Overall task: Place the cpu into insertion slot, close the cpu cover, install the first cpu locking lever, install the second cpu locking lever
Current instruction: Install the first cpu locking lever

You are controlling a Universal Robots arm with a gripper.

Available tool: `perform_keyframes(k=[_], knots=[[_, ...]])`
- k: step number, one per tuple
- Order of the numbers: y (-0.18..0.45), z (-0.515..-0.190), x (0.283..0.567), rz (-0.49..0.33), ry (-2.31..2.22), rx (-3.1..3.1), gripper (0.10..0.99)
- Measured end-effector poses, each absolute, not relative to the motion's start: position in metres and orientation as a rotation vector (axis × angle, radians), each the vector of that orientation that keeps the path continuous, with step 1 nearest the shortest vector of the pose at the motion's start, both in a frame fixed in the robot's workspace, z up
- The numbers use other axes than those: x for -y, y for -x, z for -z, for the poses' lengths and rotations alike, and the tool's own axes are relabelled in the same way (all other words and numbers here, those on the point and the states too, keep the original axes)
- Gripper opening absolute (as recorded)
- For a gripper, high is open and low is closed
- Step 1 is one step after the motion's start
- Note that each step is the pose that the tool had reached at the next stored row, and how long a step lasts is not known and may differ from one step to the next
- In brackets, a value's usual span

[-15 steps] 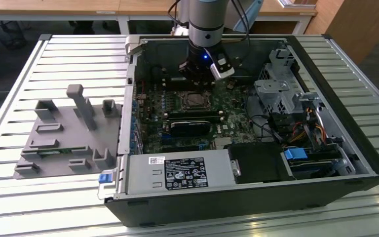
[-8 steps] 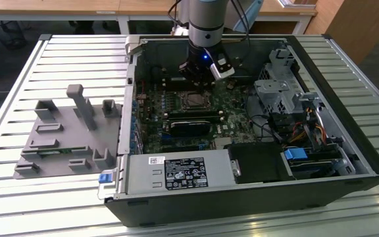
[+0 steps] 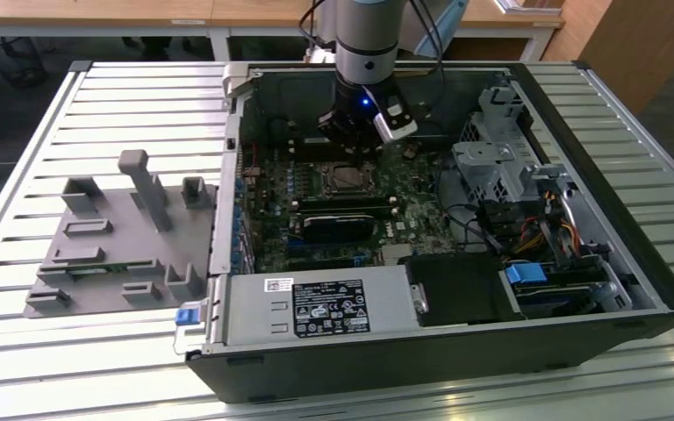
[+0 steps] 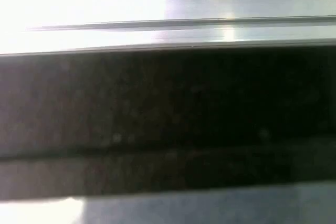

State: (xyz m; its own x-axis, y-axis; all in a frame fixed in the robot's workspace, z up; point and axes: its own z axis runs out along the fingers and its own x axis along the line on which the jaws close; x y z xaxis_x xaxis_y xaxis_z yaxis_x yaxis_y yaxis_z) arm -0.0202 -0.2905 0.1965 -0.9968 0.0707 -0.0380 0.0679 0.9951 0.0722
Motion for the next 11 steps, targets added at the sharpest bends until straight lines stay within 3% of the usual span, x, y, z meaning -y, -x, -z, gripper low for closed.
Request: perform_keyframes(k=[11], knots=[[0.0191,-0.2000,0.2886,-0.112,-0.108,-3.097,0.106]])
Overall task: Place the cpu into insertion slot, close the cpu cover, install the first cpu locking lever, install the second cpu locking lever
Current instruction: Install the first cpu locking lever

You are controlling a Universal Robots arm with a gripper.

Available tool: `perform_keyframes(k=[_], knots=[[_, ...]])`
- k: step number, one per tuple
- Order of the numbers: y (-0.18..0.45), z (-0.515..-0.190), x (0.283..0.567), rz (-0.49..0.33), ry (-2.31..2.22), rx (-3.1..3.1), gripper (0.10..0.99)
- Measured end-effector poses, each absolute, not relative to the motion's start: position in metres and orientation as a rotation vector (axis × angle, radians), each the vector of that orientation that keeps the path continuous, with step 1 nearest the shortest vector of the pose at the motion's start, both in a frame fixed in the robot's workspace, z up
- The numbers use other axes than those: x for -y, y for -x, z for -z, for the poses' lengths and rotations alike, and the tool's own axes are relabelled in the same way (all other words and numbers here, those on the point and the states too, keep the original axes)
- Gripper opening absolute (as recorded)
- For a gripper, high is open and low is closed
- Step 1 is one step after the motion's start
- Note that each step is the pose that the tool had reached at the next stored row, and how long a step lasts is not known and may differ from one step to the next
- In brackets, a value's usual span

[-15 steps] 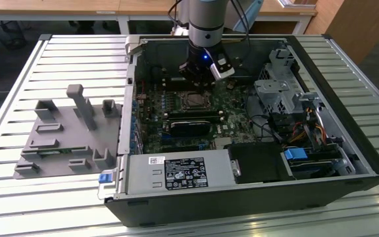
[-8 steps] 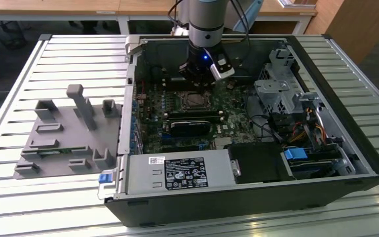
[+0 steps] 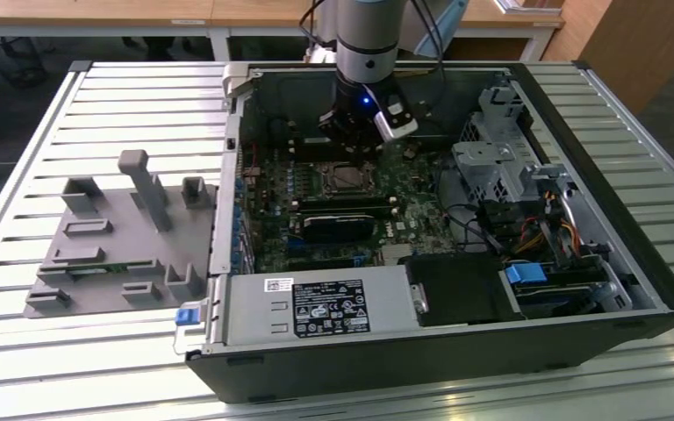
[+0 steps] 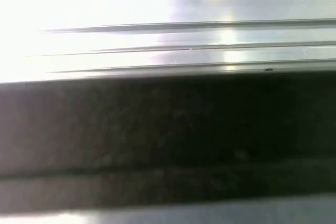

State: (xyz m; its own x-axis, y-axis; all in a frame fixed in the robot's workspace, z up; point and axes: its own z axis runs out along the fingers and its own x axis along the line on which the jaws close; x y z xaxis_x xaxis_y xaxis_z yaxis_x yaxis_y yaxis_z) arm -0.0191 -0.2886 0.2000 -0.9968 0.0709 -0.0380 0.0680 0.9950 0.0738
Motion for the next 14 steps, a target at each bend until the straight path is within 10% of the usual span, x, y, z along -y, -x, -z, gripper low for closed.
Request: perform_keyframes(k=[14], knots=[[0.019,-0.213,0.291,-0.111,-0.108,-3.098,0.106]])
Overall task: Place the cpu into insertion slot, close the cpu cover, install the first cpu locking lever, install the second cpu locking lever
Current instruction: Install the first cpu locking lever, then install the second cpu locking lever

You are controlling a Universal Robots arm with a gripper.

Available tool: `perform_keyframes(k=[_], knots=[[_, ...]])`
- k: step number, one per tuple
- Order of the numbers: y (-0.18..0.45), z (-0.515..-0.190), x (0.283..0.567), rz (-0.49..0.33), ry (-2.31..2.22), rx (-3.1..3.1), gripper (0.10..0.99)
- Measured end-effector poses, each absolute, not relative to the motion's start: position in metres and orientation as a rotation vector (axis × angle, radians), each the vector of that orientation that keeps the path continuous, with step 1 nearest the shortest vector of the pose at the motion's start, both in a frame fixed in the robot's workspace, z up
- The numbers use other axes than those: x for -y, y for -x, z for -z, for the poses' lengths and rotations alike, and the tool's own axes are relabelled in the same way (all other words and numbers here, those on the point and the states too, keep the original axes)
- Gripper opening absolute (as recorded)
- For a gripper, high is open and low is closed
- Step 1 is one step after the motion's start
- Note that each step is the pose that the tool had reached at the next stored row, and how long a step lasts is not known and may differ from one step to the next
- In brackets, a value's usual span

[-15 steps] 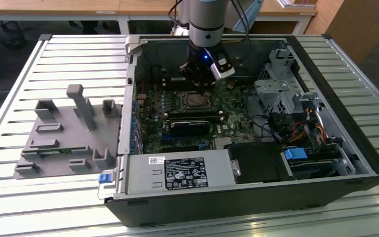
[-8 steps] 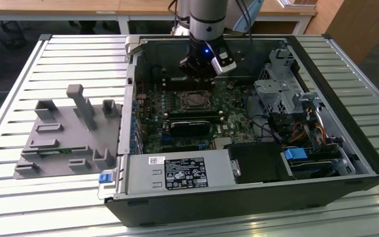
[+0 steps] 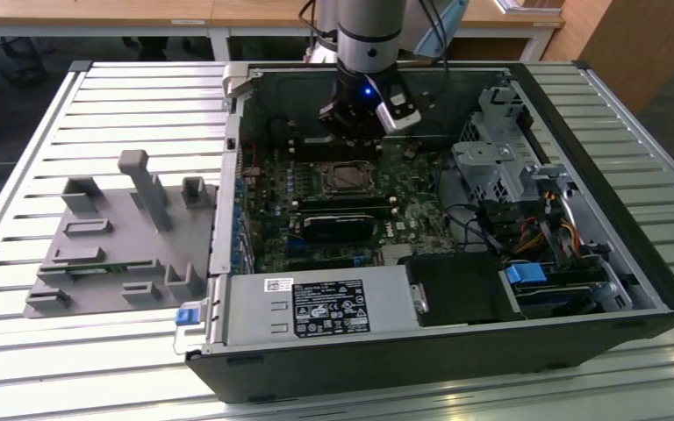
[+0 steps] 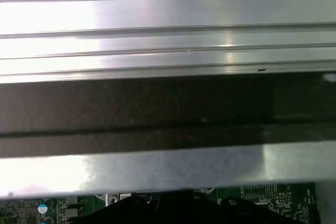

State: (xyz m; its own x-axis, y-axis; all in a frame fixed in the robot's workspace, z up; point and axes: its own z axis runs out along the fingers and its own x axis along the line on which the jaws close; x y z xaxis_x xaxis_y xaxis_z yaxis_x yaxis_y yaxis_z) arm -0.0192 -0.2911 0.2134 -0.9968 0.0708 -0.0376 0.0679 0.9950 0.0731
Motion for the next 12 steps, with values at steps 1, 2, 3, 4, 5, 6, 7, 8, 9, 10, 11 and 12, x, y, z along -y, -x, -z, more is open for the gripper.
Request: perform_keyframes(k=[1,2,3,4,5,6,7,8,9,10,11,12], knots=[[0.0192,-0.2134,0.2914,-0.112,-0.108,-3.097,0.106],[0.0192,-0.2133,0.2915,-0.112,-0.108,-3.097,0.106],[0.0192,-0.2134,0.2918,-0.112,-0.108,-3.097,0.106],[0.0192,-0.2134,0.2920,-0.111,-0.108,-3.097,0.106],[0.0192,-0.2134,0.2923,-0.112,-0.108,-3.097,0.106],[0.0192,-0.2134,0.2925,-0.112,-0.108,-3.097,0.106],[0.0192,-0.2134,0.2927,-0.112,-0.108,-3.097,0.106],[0.0192,-0.2134,0.2929,-0.111,-0.108,-3.097,0.106],[0.0192,-0.2134,0.2931,-0.111,-0.108,-3.097,0.106],[0.0192,-0.2134,0.2933,-0.112,-0.108,-3.097,0.106],[0.0192,-0.2135,0.2936,-0.111,-0.108,-3.098,0.106],[0.0192,-0.2134,0.2940,-0.111,-0.108,-3.098,0.106]])
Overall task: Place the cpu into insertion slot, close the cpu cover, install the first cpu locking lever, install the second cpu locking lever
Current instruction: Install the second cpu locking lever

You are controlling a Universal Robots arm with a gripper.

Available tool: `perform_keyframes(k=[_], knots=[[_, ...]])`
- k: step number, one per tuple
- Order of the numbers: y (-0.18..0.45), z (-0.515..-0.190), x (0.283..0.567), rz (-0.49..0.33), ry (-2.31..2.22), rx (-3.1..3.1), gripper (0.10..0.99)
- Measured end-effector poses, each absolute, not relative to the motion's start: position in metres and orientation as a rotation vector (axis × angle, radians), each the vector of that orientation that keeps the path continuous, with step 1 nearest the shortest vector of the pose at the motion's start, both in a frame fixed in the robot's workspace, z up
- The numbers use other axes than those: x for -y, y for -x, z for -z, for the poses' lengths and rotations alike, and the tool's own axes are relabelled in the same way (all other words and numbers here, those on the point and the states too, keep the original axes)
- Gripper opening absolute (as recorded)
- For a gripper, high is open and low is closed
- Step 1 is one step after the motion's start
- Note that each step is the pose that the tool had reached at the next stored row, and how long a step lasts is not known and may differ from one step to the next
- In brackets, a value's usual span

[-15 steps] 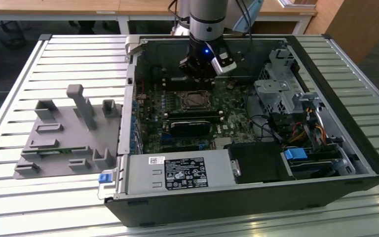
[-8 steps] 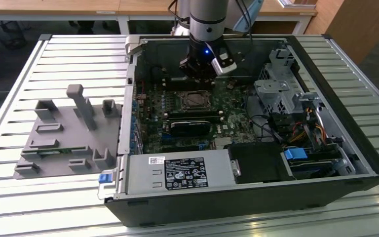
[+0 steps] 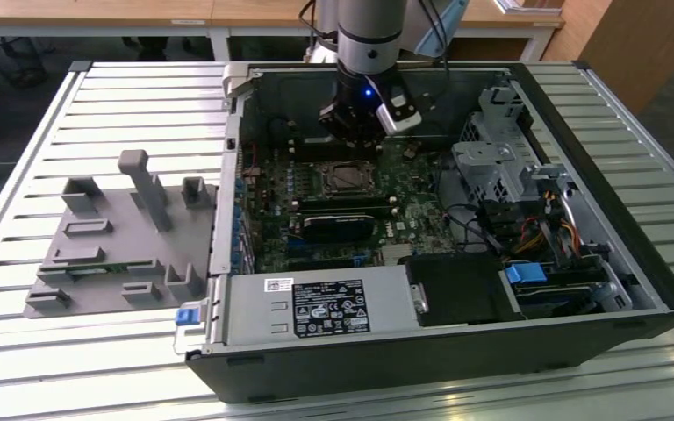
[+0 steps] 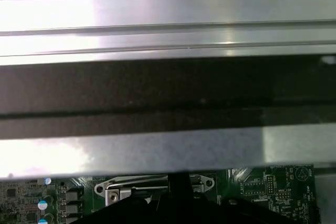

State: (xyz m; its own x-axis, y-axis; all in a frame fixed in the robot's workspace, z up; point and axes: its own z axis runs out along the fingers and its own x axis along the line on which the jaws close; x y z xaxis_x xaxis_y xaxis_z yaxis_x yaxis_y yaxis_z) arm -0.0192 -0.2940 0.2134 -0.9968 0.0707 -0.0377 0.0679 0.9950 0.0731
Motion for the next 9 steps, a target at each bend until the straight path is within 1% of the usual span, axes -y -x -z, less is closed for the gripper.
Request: perform_keyframes(k=[9], knots=[[0.0192,-0.2134,0.2982,-0.111,-0.108,-3.097,0.106]])
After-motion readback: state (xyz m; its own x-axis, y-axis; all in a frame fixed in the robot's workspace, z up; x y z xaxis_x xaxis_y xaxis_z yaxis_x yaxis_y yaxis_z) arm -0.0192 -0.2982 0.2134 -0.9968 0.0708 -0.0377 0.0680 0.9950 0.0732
